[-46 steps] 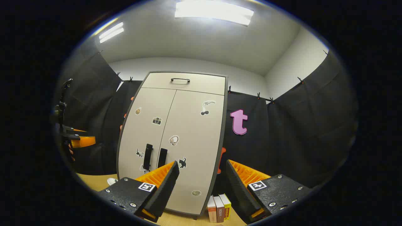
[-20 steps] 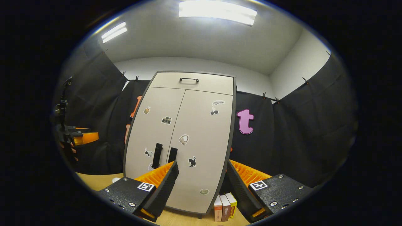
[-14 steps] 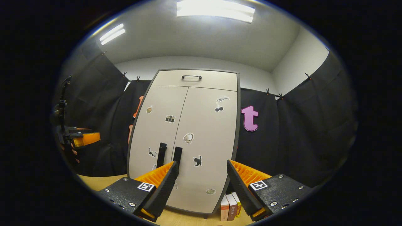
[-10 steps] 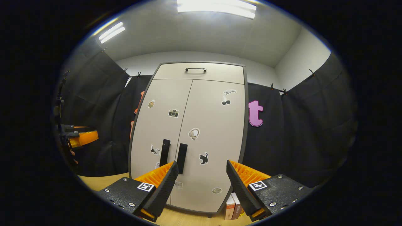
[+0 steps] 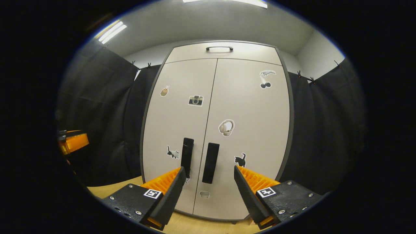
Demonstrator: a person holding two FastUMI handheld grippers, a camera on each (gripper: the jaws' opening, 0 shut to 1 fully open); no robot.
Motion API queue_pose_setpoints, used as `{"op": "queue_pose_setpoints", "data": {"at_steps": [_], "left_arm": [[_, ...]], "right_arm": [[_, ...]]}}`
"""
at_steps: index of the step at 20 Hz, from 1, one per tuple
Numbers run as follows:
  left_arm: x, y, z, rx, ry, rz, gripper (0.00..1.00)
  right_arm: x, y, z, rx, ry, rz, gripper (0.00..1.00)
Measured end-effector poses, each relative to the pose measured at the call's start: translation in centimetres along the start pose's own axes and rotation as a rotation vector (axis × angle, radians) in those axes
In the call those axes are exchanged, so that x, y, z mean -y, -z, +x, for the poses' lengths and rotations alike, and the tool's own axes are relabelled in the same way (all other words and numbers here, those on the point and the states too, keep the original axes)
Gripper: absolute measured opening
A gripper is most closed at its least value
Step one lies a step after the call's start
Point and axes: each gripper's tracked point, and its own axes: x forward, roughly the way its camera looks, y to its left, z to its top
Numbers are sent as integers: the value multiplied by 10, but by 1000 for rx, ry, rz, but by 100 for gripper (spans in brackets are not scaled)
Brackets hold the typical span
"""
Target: Open the right door of the double-door shoe cabinet with the right hand, and open the left door with the left hand.
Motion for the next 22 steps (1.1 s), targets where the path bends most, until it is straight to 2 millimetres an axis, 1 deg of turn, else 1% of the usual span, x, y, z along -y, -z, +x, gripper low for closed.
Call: {"op": "queue_pose_setpoints", "data": {"at_steps": [1, 4, 5, 6, 7, 9, 10, 12, 13, 15, 16, 17, 19, 20, 21, 22], "left_arm": [[-8, -3, -1, 8, -14, 4, 96], [-21, -3, 0, 7, -29, -7, 96], [-27, -3, 0, 7, -36, -6, 97], [-33, -1, 0, 6, -44, -5, 95], [-39, -1, -1, 7, -53, -5, 95], [-49, 0, -4, 11, -69, -4, 96], [-53, 0, -2, 14, -76, -2, 95], [-59, 2, -3, 11, -85, -1, 96], [-61, 2, -3, 8, -90, -3, 96], [-66, 6, -6, 2, -97, -9, 96], [-69, 6, -8, 4, -101, -11, 95], [-73, 5, -9, 8, -109, -8, 96], [-77, 4, -11, 11, -122, -6, 96], [-78, 7, -13, 6, -125, -10, 96], [-76, 10, -15, -4, -122, -17, 95], [-73, 12, -16, -12, -112, -21, 96]], "right_arm": [[-3, 4, 9, -18, -6, 17, 91], [-15, 13, 39, -63, -34, 63, 90], [-14, 18, 51, -81, -30, 72, 90], [-10, 22, 59, -94, -12, 81, 90], [-6, 25, 68, -104, 5, 91, 87], [0, 30, 80, -113, 29, 123, 84], [2, 31, 86, -114, 36, 134, 84], [7, 33, 99, -112, 43, 143, 82], [13, 36, 106, -116, 60, 147, 82], [21, 43, 115, -133, 84, 180, 82], [23, 44, 119, -137, 89, 195, 78], [24, 44, 120, -137, 99, 201, 73], [28, 46, 122, -133, 140, 191, 72], [30, 47, 123, -130, 166, 188, 72], [30, 48, 124, -132, 181, 186, 72], [29, 47, 124, -128, 193, 188, 72]]}}
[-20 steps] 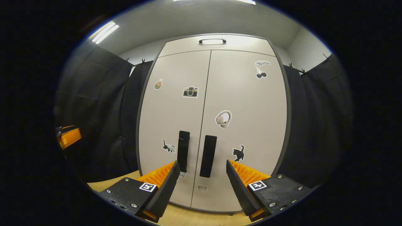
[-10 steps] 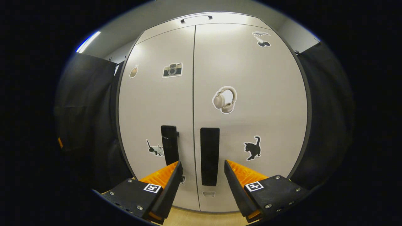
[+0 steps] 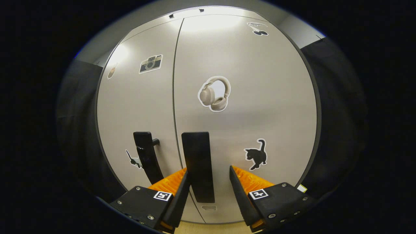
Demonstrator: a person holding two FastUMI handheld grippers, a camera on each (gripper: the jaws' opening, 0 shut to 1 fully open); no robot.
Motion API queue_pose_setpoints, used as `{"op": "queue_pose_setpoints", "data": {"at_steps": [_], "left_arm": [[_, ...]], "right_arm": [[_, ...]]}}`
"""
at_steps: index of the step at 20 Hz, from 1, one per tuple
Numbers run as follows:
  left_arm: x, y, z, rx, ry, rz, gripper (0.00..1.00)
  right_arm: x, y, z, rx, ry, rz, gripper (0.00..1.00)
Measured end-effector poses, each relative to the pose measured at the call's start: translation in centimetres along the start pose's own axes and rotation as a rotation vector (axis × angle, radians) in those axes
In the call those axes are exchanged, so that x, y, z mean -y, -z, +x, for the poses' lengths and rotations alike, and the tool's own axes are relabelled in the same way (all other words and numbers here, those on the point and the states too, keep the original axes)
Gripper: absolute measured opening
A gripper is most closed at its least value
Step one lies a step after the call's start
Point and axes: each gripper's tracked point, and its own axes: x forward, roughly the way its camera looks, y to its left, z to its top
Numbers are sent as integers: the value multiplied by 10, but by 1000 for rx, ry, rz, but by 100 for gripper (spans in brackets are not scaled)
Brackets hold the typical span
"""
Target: Open the right door of the double-door shoe cabinet with the right hand, and open the left door with the left hand.
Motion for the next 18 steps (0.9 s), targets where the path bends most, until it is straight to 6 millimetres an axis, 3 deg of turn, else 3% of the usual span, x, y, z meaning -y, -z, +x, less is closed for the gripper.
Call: {"op": "queue_pose_setpoints", "data": {"at_steps": [3, 5, 9, 13, 18], "left_arm": [[0, 2, -4, -9, 1, 5, 96], [0, 0, -6, -11, -4, 1, 96], [11, 0, -10, -23, 16, -6, 96], [35, -7, -14, -16, 57, -3, 96], [68, -8, -15, -9, 100, 5, 96]], "right_arm": [[-12, 2, 1, -11, -40, 11, 56], [-11, 2, 2, -11, -36, 20, 34], [-11, 4, -4, -26, -78, 23, 20], [-11, 3, -19, -15, -127, 29, 17], [-2, 5, -52, 7, -177, 5, 17]]}}
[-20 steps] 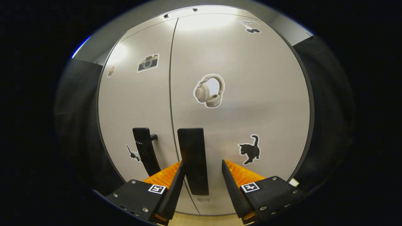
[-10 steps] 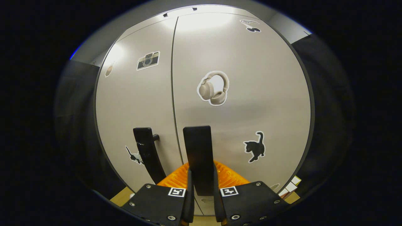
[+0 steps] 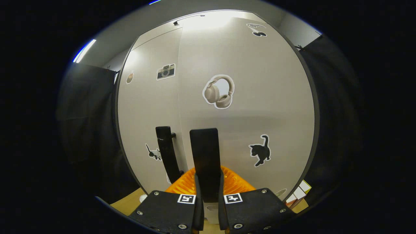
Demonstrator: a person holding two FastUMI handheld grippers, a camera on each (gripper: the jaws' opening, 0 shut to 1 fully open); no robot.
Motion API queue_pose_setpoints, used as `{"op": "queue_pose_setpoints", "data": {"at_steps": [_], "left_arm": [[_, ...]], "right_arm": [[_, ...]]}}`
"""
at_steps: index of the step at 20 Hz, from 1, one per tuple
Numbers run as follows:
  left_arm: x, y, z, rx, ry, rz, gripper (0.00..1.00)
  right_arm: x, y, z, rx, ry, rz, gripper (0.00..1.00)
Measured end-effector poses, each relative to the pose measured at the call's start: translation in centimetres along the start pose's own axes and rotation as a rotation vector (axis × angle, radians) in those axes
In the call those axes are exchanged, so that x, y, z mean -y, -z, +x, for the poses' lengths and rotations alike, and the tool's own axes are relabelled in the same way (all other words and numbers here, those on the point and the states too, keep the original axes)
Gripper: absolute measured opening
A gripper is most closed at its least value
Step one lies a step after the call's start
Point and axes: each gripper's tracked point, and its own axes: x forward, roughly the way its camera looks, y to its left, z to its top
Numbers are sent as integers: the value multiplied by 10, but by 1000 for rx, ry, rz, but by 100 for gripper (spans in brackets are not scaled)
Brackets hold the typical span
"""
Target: Open the right door of the double-door shoe cabinet with the right hand, and open the left door with the left hand.
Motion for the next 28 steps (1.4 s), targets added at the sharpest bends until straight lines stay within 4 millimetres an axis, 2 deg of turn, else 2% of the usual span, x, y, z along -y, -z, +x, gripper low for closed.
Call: {"op": "queue_pose_setpoints", "data": {"at_steps": [5, 8, 12, 15, 16, 23, 28], "left_arm": [[38, 13, 11, -37, 54, -8, 96], [69, 24, 14, -70, 110, -16, 96], [99, 24, 18, -67, 158, -17, 98], [121, 25, 25, -71, 189, -17, 95], [130, 26, 28, -76, 202, -14, 98], [183, 22, 53, -61, 296, -3, 96], [206, 31, 76, -78, 316, -2, 96]], "right_arm": [[8, 0, -39, 19, -48, -26, 18], [17, 0, -63, 39, -69, -33, 17], [27, -2, -80, 53, -78, -46, 17], [38, -2, -93, 64, -85, -43, 17], [41, -3, -98, 67, -86, -42, 17], [61, -7, -111, 84, -26, -37, 17], [61, -8, -116, 91, -36, -14, 16]]}}
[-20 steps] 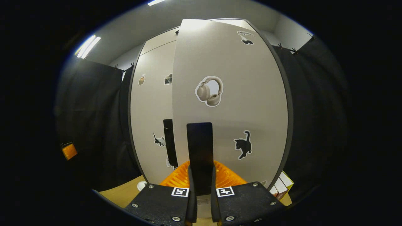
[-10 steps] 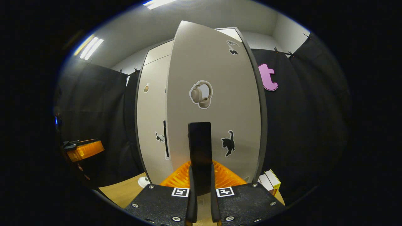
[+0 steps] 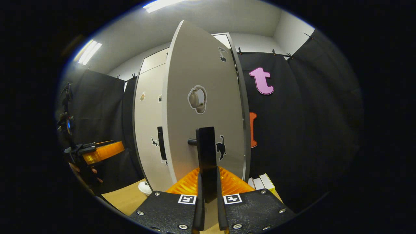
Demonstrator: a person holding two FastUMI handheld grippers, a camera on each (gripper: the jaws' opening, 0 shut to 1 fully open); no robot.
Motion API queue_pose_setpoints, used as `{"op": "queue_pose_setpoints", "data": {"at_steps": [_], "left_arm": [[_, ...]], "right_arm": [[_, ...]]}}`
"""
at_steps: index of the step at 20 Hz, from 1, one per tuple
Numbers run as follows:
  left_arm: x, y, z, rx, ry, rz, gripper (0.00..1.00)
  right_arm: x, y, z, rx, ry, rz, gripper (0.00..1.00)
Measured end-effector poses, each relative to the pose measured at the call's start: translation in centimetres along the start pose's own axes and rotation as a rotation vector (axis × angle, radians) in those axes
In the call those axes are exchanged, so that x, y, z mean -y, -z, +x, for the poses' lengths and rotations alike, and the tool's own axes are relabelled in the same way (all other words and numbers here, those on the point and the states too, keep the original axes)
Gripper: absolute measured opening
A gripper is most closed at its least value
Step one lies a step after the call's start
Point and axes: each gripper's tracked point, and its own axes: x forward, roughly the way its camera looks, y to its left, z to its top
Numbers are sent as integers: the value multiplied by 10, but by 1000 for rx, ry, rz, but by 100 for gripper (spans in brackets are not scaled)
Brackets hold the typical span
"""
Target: Open the right door of the double-door shoe cabinet with the right hand, and open the left door with the left hand.
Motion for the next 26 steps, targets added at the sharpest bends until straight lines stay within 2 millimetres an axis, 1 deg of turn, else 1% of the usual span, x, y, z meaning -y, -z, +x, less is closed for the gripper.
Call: {"op": "queue_pose_setpoints", "data": {"at_steps": [5, 8, 10, 11, 12, 14, 16, 17, 18, 19, 22, 24, 25, 26], "left_arm": [[3, 20, 27, -51, 6, -1, 96], [7, 27, 46, -67, 6, 7, 96], [10, 34, 57, -84, 12, 26, 96], [9, 35, 63, -85, 2, 22, 95], [9, 35, 68, -83, 2, 17, 96], [16, 35, 83, -78, 33, 16, 95], [25, 42, 96, -108, 68, 5, 94], [30, 42, 103, -114, 79, 1, 94], [28, 42, 111, -114, 66, 7, 92], [24, 43, 119, -118, 34, 23, 91], [16, 45, 144, -121, -36, 67, 91], [16, 53, 157, -132, -49, 67, 91], [16, 57, 162, -140, -47, 70, 90], [14, 61, 168, -147, -58, 77, 84]], "right_arm": [[8, -4, 0, 24, 33, -2, 17], [20, -4, -5, 18, 88, -8, 16], [23, -4, -3, 28, 111, 3, 16], [25, -4, -3, 30, 116, 4, 16], [27, -5, -4, 33, 123, 14, 16], [30, -5, -5, 36, 149, 28, 16], [40, -7, -4, 54, 189, 13, 15], [42, -11, -5, 67, 188, 8, 10], [39, -10, -3, 67, 170, 19, 10], [36, -10, -2, 70, 165, 26, 9], [40, -10, -2, 70, 162, 7, 10], [43, -11, -4, 75, 168, -5, 10], [47, -11, -2, 78, 178, -14, 14], [48, -12, -4, 80, 185, -19, 16]]}}
